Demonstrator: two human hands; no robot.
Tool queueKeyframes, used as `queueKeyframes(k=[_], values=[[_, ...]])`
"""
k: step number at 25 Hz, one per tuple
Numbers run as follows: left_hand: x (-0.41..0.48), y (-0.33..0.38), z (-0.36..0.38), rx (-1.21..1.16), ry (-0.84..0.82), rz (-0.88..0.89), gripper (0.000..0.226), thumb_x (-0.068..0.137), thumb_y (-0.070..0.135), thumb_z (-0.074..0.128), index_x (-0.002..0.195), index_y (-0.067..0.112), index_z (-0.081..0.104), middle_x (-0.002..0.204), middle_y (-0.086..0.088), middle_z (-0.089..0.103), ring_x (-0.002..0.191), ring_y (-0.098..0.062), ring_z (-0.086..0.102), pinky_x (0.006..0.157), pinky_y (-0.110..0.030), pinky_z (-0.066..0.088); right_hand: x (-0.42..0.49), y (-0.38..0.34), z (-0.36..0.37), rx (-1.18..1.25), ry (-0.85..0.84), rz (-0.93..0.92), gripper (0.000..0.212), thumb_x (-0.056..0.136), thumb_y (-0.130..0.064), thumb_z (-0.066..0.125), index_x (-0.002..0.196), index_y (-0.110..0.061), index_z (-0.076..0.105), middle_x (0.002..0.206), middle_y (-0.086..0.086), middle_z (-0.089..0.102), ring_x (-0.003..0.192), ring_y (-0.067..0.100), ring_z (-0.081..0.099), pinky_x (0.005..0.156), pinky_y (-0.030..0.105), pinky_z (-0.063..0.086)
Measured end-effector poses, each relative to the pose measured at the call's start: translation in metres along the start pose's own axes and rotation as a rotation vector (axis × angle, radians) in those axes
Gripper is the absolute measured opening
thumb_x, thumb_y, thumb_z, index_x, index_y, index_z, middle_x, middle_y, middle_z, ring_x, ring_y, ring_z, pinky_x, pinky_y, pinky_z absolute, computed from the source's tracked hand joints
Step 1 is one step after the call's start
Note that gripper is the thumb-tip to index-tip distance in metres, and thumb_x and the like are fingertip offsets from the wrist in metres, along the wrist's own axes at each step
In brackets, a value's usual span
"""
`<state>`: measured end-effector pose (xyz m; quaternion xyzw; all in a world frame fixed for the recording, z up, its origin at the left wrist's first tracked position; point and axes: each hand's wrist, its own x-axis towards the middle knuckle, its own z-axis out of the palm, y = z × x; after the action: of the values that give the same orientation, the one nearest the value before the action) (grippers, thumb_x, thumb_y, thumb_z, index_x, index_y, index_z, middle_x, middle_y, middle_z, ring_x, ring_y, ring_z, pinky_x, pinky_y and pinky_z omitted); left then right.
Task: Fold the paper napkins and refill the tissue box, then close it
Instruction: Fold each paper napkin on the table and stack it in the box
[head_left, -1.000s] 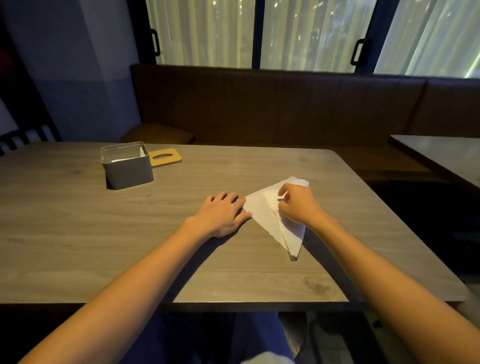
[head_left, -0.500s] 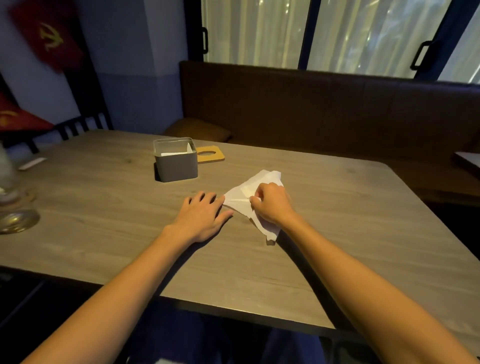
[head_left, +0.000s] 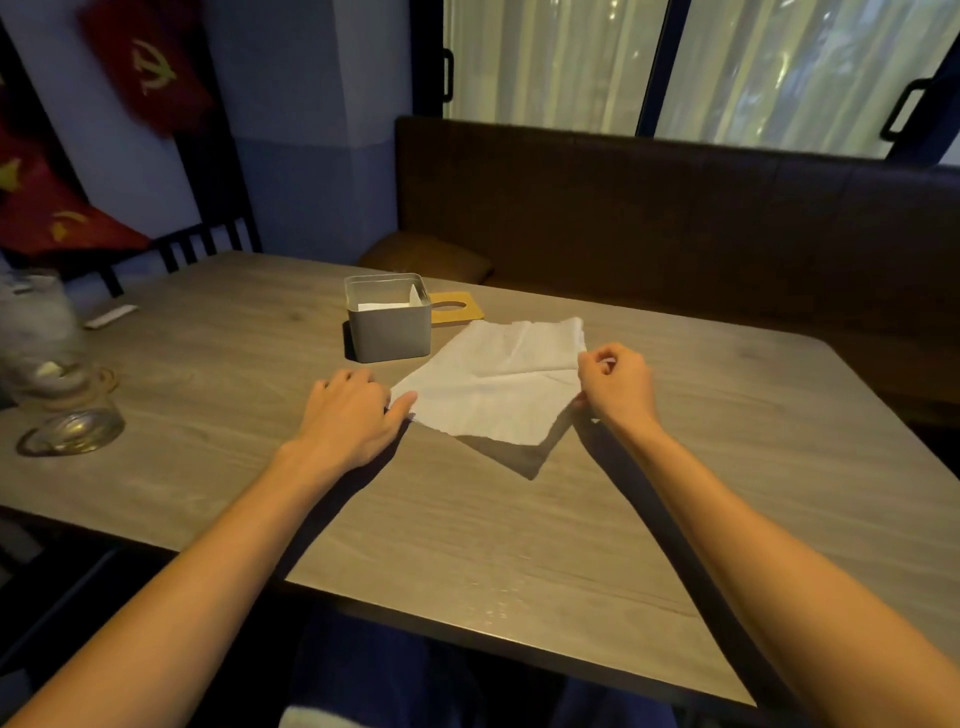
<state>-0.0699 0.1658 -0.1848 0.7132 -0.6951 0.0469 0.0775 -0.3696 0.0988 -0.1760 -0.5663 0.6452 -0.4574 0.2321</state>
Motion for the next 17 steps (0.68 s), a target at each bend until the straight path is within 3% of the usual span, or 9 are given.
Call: queueKeyframes(k=[2, 4, 8, 11, 15, 17], values=[[0.009, 0.017, -0.008, -0.040, 0.046, 0.014, 0.055, 0.101, 0.058, 0.034, 0.118, 0.021, 0.071, 0.132, -0.004, 0.059, 0.119, -0.022, 0.053, 0.098, -0.040, 0.044, 0.000, 0.008, -0.009, -0.004, -0.024, 0.074, 0.016, 0.099, -0.027, 0.055, 0.090, -0.017, 0.062, 0.078, 0.008, 0.071, 0.063, 0.018, 0.070, 0.058, 0.029, 0.061], [0.016, 0.046, -0.011, -0.129, 0.045, 0.106, 0.051, 0.100, 0.056, 0.041, 0.132, 0.023, 0.063, 0.139, -0.003, 0.055, 0.123, -0.022, 0.052, 0.101, -0.038, 0.044, -0.002, 0.014, -0.016, -0.042, -0.050, 0.116, 0.014, 0.098, -0.024, 0.056, 0.089, -0.014, 0.063, 0.071, 0.008, 0.072, 0.056, 0.017, 0.070, 0.057, 0.031, 0.061], [0.027, 0.106, -0.003, -0.212, -0.035, 0.278, 0.056, 0.100, 0.059, 0.038, 0.144, 0.026, 0.049, 0.150, -0.002, 0.047, 0.134, -0.023, 0.045, 0.111, -0.041, 0.037, -0.003, 0.022, -0.027, -0.081, -0.078, 0.129, 0.011, 0.095, -0.013, 0.055, 0.088, -0.012, 0.063, 0.073, 0.008, 0.073, 0.062, 0.021, 0.071, 0.058, 0.036, 0.062], [0.032, 0.129, 0.009, -0.127, -0.139, 0.331, 0.060, 0.100, 0.063, 0.032, 0.149, 0.029, 0.039, 0.157, -0.005, 0.037, 0.142, -0.029, 0.034, 0.118, -0.050, 0.026, -0.004, 0.022, -0.034, -0.190, -0.053, 0.004, 0.005, 0.093, -0.015, 0.059, 0.093, -0.020, 0.060, 0.081, 0.002, 0.066, 0.074, 0.016, 0.066, 0.068, 0.038, 0.061], [0.028, 0.138, 0.025, -0.107, -0.276, 0.355, 0.070, 0.097, 0.070, 0.021, 0.158, 0.037, 0.019, 0.169, -0.004, 0.005, 0.154, -0.035, -0.001, 0.120, -0.062, -0.001, -0.005, 0.005, -0.019, -0.240, -0.161, -0.263, 0.012, 0.096, -0.028, 0.059, 0.105, -0.022, 0.062, 0.101, -0.007, 0.063, 0.090, 0.009, 0.060, 0.076, 0.029, 0.055], [0.024, 0.138, 0.023, -0.154, -0.283, 0.452, 0.068, 0.097, 0.069, 0.024, 0.155, 0.034, 0.029, 0.169, -0.001, 0.005, 0.155, -0.030, -0.003, 0.121, -0.060, -0.004, -0.004, -0.002, 0.000, -0.327, -0.316, -0.385, 0.026, 0.099, -0.036, 0.053, 0.119, -0.023, 0.062, 0.116, -0.009, 0.060, 0.104, 0.004, 0.053, 0.084, 0.025, 0.046]])
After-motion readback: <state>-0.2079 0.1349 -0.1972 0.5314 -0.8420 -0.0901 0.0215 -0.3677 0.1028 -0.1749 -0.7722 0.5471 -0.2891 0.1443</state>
